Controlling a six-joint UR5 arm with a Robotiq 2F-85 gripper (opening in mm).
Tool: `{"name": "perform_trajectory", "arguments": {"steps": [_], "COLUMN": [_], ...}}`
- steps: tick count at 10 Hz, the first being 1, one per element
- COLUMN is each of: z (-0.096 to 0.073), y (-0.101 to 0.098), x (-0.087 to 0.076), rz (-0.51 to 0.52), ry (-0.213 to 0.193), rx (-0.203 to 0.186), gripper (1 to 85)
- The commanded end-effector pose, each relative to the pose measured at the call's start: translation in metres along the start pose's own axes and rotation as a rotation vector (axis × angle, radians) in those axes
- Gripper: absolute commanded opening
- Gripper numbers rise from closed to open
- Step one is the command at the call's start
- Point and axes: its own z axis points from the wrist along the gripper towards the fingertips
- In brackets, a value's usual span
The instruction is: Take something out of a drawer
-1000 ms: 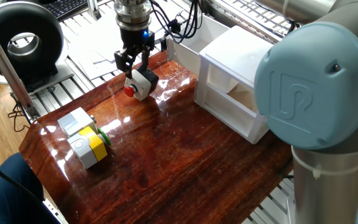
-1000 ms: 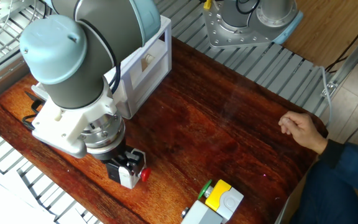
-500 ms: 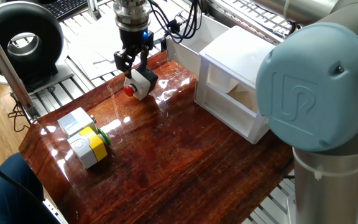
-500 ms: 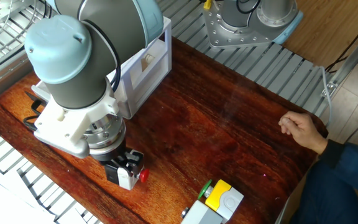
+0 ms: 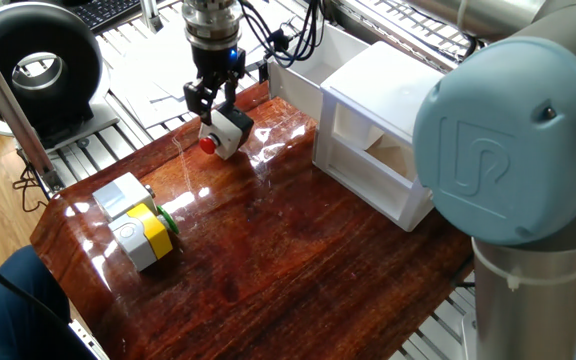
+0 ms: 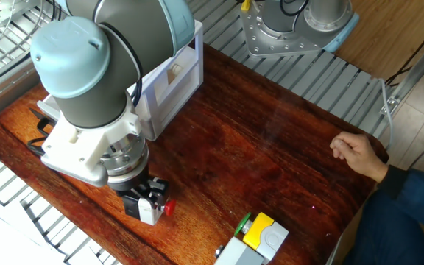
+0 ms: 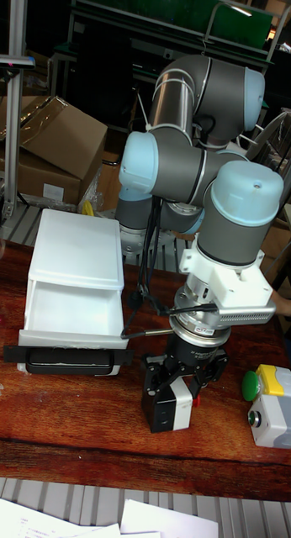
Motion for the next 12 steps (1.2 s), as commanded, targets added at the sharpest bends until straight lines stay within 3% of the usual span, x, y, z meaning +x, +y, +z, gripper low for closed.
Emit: {"name": "perform_trajectory", "arguments": {"steps": [1, 6, 12], "z": [-0.002, -0.003, -0.005], "y": [0.001, 0.008, 0.015], "x": [-0.002, -0.004, -0.006], "rz": [-0.014, -0.031, -0.042], "ry": [-0.008, -0.016, -0.024], "rx": [-0.007, -0.032, -0.062], "gripper": [33.3, 53.3, 65.7]}}
